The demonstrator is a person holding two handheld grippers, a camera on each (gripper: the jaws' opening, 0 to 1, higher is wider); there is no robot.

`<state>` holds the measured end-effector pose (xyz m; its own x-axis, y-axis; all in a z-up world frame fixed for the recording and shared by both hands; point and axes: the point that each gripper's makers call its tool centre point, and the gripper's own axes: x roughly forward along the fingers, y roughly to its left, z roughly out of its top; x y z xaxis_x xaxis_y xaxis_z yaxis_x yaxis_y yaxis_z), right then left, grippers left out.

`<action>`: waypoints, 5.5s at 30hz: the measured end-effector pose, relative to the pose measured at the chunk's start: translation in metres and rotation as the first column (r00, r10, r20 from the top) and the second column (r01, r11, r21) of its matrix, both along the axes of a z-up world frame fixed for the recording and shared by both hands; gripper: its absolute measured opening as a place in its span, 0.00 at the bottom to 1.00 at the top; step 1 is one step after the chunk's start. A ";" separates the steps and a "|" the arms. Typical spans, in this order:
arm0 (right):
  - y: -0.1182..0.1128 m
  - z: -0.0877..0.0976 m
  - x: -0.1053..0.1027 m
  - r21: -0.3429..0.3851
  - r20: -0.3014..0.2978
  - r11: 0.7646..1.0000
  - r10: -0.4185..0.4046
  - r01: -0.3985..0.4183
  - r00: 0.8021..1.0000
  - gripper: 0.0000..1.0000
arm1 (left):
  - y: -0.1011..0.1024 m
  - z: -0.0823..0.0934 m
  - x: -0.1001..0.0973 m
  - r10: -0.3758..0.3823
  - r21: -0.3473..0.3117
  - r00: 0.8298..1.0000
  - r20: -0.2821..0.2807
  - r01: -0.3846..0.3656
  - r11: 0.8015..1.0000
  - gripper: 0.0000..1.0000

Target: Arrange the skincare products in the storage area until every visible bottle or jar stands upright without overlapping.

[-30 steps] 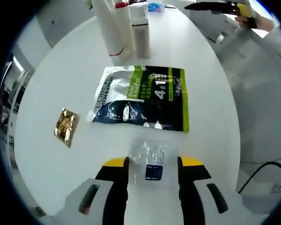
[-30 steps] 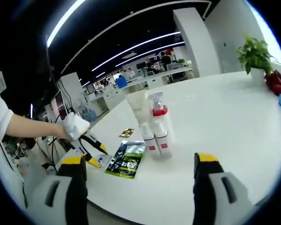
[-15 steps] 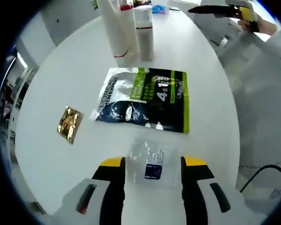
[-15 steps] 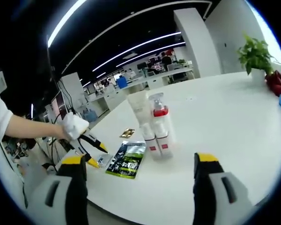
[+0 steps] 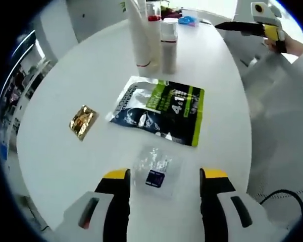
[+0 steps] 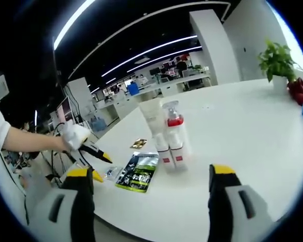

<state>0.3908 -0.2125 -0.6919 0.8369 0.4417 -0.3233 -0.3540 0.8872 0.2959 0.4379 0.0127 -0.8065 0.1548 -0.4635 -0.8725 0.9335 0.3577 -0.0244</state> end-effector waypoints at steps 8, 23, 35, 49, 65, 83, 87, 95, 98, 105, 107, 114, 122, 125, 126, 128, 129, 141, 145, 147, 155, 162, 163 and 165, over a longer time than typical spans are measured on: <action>0.002 0.002 -0.001 0.000 0.012 1.000 0.009 -0.009 1.000 0.95 | 0.003 0.006 -0.011 0.130 -0.074 0.991 -0.031 -0.132 0.989 0.60; 0.008 0.004 -0.003 0.007 0.024 0.999 0.048 -0.048 0.999 0.96 | 0.012 0.026 -0.032 0.327 -0.199 0.944 -0.037 -0.327 0.924 0.74; 0.010 0.004 -0.004 0.009 0.027 0.998 0.059 -0.059 0.998 0.96 | 0.015 0.043 -0.052 0.440 -0.279 0.897 -0.045 -0.435 0.856 0.83; 0.010 0.003 -0.005 0.005 0.023 0.998 0.064 -0.064 0.998 0.96 | 0.012 0.062 -0.066 0.530 -0.359 0.846 -0.051 -0.511 0.781 0.92; 0.011 0.004 -0.007 0.003 0.030 0.997 0.073 -0.073 0.997 0.96 | 0.029 0.065 -0.077 0.615 -0.377 0.786 -0.062 -0.589 0.715 0.97; 0.013 0.005 -0.007 0.006 0.035 0.997 0.078 -0.079 0.996 0.96 | 0.027 0.067 -0.076 0.618 -0.363 0.786 -0.035 -0.586 0.724 0.97; 0.012 0.005 -0.007 0.006 0.034 0.997 0.077 -0.077 0.996 0.96 | 0.026 0.066 -0.071 0.629 -0.345 0.777 -0.021 -0.596 0.725 0.97; 0.013 0.004 -0.007 0.004 0.029 0.997 0.079 -0.079 0.996 0.95 | 0.031 0.063 -0.053 0.662 -0.292 0.750 0.006 -0.632 0.718 0.97; 0.012 0.003 -0.007 0.005 0.026 0.997 0.079 -0.079 0.997 0.95 | 0.030 0.062 -0.045 0.662 -0.276 0.750 0.016 -0.633 0.724 0.97; 0.012 0.003 -0.006 0.009 0.021 0.997 0.074 -0.075 0.997 0.95 | 0.023 0.059 -0.023 0.663 -0.246 0.748 0.032 -0.637 0.731 0.97; 0.012 0.002 -0.006 0.008 0.018 0.997 0.076 -0.076 0.997 0.95 | 0.019 0.058 -0.015 0.658 -0.243 0.752 0.030 -0.633 0.735 0.97; 0.012 0.001 -0.006 -0.006 0.015 0.997 0.076 -0.076 0.997 0.95 | 0.014 0.057 0.016 0.670 -0.217 0.741 0.038 -0.648 0.730 0.97; 0.011 0.000 -0.005 -0.013 0.008 0.997 0.073 -0.073 0.997 0.94 | 0.011 0.048 0.040 0.699 -0.191 0.714 0.028 -0.683 0.705 0.95; 0.012 -0.001 -0.005 -0.021 0.005 0.997 0.078 -0.078 0.997 0.94 | 0.010 0.043 0.047 0.700 -0.175 0.713 0.024 -0.687 0.706 0.95; 0.013 -0.001 -0.006 -0.025 0.004 0.997 0.079 -0.079 0.997 0.94 | 0.009 0.042 0.049 0.699 -0.172 0.714 0.022 -0.686 0.707 0.95; 0.013 -0.002 -0.006 -0.032 0.003 0.996 0.079 -0.078 0.997 0.94 | 0.006 0.039 0.053 0.693 -0.164 0.721 0.011 -0.682 0.713 0.94; 0.012 -0.002 -0.006 -0.034 0.003 0.996 0.077 -0.077 0.997 0.94 | 0.005 0.037 0.056 0.692 -0.159 0.722 0.009 -0.682 0.714 0.94; 0.013 -0.005 -0.006 -0.074 0.001 0.994 0.085 -0.084 0.996 0.94 | -0.002 0.019 0.086 0.682 -0.112 0.731 0.007 -0.677 0.727 0.92; 0.016 -0.008 -0.006 -0.110 -0.003 0.988 0.104 -0.103 0.995 0.94 | -0.006 0.014 0.096 0.680 -0.100 0.733 -0.004 -0.677 0.729 0.90; 0.017 -0.009 -0.007 -0.121 -0.006 0.987 0.110 -0.110 0.994 0.94 | -0.007 0.012 0.101 0.682 -0.099 0.731 -0.008 -0.679 0.727 0.89; 0.013 -0.011 -0.004 -0.126 -0.015 0.988 0.089 -0.090 0.996 0.93 | -0.010 0.002 0.125 0.695 -0.085 0.718 -0.016 -0.694 0.715 0.84; 0.010 -0.012 -0.003 -0.123 -0.024 0.990 0.071 -0.073 0.997 0.93 | -0.014 -0.006 0.146 0.715 -0.073 0.699 -0.022 -0.714 0.696 0.79; 0.009 -0.012 -0.003 -0.122 -0.025 0.990 0.068 -0.070 0.997 0.93 | -0.015 -0.006 0.149 0.718 -0.072 0.696 -0.021 -0.717 0.693 0.79; 0.008 -0.013 -0.002 -0.120 -0.027 0.991 0.062 -0.065 0.998 0.93 | -0.016 -0.008 0.155 0.725 -0.068 0.688 -0.019 -0.725 0.686 0.79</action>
